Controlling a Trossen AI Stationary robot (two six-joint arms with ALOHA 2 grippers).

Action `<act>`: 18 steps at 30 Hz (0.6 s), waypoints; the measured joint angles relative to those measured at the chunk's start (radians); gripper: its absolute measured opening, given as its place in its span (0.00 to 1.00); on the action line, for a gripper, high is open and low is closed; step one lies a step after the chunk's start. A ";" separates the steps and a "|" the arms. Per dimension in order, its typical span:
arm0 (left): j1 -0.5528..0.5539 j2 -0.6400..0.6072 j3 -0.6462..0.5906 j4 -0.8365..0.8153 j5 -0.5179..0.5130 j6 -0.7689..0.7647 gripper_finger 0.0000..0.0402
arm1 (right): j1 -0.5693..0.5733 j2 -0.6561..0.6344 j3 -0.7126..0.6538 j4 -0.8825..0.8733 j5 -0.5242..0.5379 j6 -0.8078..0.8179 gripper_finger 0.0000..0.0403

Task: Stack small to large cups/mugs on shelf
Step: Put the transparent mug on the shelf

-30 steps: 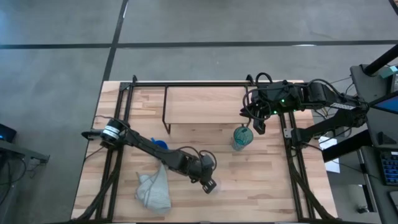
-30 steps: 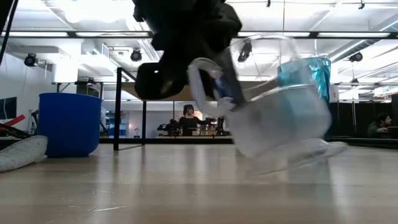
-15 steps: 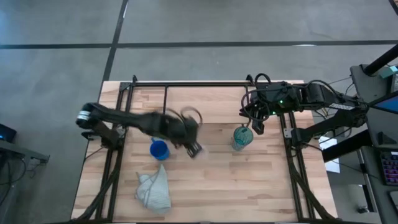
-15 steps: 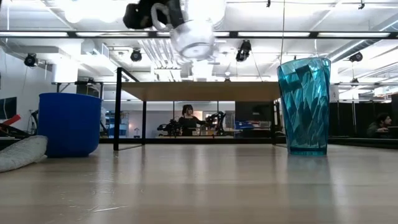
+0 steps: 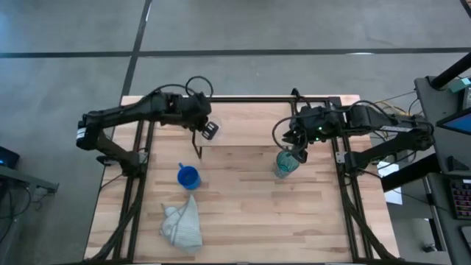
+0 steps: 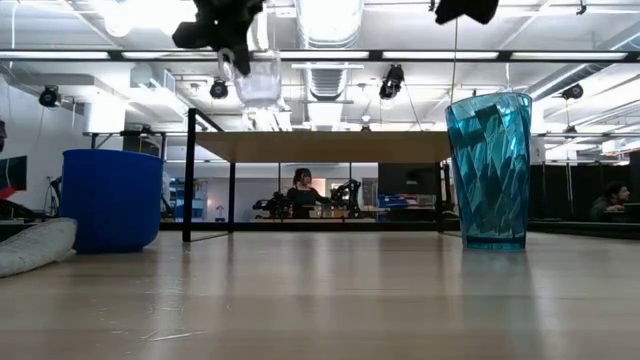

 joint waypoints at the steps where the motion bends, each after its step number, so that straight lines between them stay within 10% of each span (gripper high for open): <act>1: 0.019 0.004 -0.003 0.000 0.009 0.007 0.00 | 0.000 0.000 -0.008 0.000 0.000 0.002 0.17; 18: 0.113 0.101 -0.003 0.000 0.106 0.205 0.06 | 0.000 0.000 -0.080 0.070 0.000 0.028 0.17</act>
